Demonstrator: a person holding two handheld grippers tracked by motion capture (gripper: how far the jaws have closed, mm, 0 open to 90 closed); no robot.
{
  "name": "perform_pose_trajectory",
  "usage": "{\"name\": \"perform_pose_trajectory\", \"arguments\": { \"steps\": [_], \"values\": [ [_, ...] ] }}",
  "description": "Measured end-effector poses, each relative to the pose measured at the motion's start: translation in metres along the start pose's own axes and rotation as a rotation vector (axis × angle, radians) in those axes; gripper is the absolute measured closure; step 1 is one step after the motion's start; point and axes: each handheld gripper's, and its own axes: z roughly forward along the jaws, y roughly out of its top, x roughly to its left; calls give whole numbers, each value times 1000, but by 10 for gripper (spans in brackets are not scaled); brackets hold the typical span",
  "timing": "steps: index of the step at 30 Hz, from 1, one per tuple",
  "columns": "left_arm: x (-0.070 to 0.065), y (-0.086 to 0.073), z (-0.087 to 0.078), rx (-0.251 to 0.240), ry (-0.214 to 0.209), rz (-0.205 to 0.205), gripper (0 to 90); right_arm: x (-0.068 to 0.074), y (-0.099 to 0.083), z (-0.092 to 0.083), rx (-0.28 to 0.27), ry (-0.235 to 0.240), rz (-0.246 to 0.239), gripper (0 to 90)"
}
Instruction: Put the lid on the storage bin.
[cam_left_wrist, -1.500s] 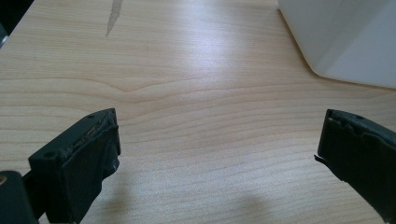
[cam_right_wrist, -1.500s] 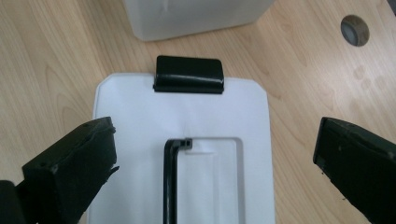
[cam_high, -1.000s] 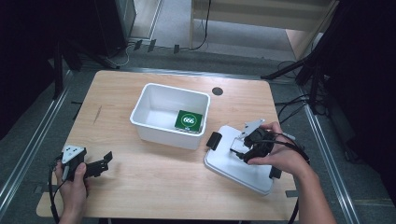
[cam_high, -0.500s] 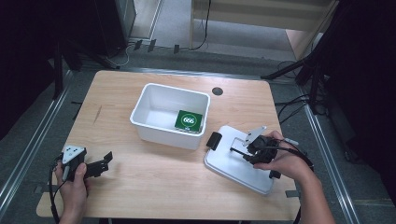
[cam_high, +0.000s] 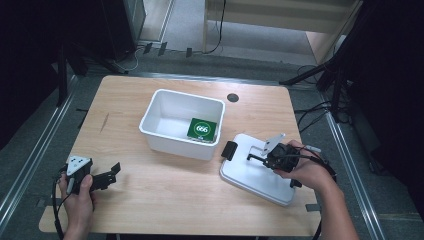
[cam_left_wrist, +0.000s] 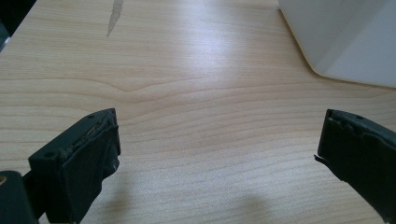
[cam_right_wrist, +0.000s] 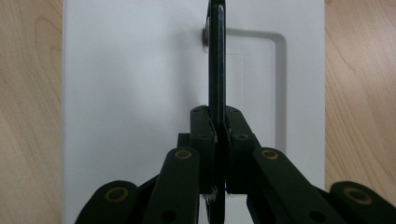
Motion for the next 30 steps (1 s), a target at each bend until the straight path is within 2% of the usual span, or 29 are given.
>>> {"name": "perform_pose_trajectory", "arguments": {
  "steps": [5, 13, 15, 23, 26, 30],
  "values": [
    [0, 0, 0, 0, 0, 0, 2, -2, 1, -9, -14, -2, -1, 854],
    [0, 0, 0, 0, 2, 2, 2, -12, 2, -36, -56, -34, -1, 854],
    [-1, 0, 0, 1, 3, 3, 2, -15, 2, -44, -62, -38, -14, 854],
    [0, 0, 0, 1, 4, 3, 2, -23, 3, -65, -66, -61, -18, 854],
    [0, 0, 0, 1, 4, 5, 2, -26, 5, -77, -65, -74, -21, 854],
    [-1, 0, 0, 1, 4, 6, 2, -29, 8, -88, -72, -65, -15, 854]
  ]
}}
